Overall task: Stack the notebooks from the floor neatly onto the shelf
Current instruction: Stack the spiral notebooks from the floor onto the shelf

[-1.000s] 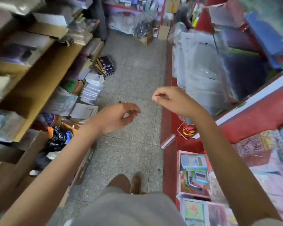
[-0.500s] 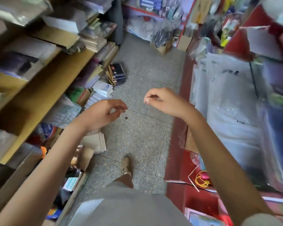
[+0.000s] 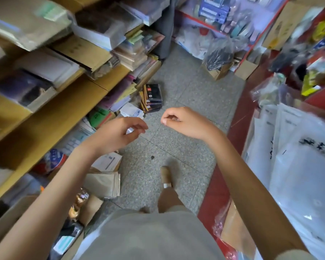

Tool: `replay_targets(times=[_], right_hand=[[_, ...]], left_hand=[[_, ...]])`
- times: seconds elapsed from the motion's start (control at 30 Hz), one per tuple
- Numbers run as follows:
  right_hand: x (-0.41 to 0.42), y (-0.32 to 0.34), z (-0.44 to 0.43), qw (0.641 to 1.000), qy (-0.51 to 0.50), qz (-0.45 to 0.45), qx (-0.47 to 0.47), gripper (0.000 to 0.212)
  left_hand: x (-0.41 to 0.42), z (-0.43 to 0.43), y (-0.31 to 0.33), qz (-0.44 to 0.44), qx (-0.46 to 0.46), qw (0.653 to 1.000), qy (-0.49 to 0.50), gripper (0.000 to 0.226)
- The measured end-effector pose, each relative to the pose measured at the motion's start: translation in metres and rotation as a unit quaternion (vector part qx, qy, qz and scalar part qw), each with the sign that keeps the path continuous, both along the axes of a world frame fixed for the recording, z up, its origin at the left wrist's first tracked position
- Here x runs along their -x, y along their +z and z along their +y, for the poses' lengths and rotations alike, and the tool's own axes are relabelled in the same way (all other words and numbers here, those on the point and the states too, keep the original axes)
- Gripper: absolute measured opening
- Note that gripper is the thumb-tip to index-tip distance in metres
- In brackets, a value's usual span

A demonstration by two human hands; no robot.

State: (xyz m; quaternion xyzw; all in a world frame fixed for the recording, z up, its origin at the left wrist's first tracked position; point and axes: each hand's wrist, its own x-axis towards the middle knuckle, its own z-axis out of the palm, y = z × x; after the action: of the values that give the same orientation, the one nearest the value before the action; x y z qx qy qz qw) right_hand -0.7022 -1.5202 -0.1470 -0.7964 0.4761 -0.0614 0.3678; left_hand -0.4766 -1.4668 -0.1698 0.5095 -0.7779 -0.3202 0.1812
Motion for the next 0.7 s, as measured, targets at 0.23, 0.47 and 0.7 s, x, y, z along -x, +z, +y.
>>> replay_targets(times=[0.23, 0.47, 0.7], right_hand=[[-0.020, -0.039, -0.170, 0.993, 0.111, 0.011, -0.035, 0.009], [-0.075, -0.041, -0.307, 0.962, 0.260, 0.056, -0.067, 0.017], [-0.160, -0.063, -0.346, 0.923, 0.347, 0.050, -0.158, 0.021]], left_hand=[[0.002, -0.115, -0.025, 0.010, -0.028, 0.993, 0.112, 0.021], [-0.013, -0.189, -0.030, -0.014, -0.058, 0.960, 0.273, 0.023], [-0.054, -0.200, -0.039, 0.030, -0.110, 0.906, 0.408, 0.027]])
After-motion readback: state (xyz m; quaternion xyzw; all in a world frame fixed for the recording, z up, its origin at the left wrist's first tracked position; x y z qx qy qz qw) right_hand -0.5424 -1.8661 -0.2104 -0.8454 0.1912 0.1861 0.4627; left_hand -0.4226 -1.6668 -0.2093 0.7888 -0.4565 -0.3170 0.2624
